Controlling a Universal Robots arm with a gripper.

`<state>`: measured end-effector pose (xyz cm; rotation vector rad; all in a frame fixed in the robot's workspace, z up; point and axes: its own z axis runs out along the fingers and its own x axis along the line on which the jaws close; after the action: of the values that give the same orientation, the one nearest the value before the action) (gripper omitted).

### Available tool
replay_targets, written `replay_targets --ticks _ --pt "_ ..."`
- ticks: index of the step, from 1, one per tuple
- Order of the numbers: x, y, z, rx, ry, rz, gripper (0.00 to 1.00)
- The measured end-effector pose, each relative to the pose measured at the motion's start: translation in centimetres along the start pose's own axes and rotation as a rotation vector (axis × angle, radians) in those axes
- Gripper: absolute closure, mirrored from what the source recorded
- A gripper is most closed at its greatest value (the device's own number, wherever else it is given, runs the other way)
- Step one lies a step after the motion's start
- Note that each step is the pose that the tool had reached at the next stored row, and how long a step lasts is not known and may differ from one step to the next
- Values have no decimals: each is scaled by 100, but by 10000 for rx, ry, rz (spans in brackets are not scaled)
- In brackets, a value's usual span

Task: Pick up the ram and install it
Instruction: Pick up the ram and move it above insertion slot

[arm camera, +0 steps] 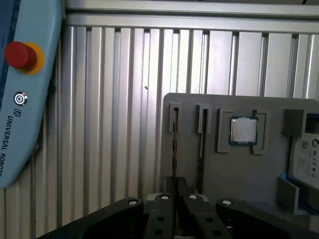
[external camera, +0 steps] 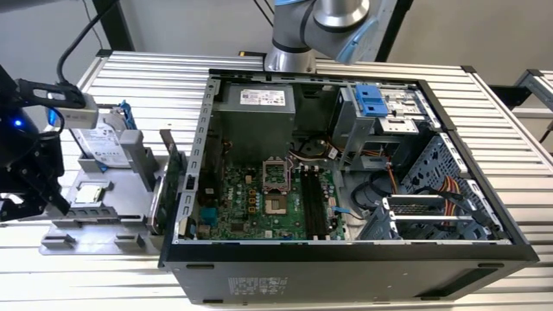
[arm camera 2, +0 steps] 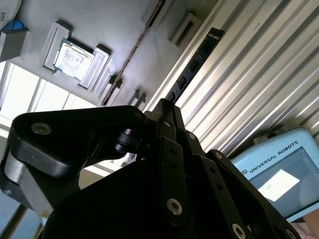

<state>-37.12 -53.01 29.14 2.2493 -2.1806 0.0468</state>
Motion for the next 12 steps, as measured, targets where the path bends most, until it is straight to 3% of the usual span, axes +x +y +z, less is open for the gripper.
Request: replay_targets --ticks 2,8,12 --pt "-14 0 -9 58 -85 4 100" --pt "-22 -3 -209 78 -87 8 100" --pt "-31 -5 -248 103 -100 113 100"
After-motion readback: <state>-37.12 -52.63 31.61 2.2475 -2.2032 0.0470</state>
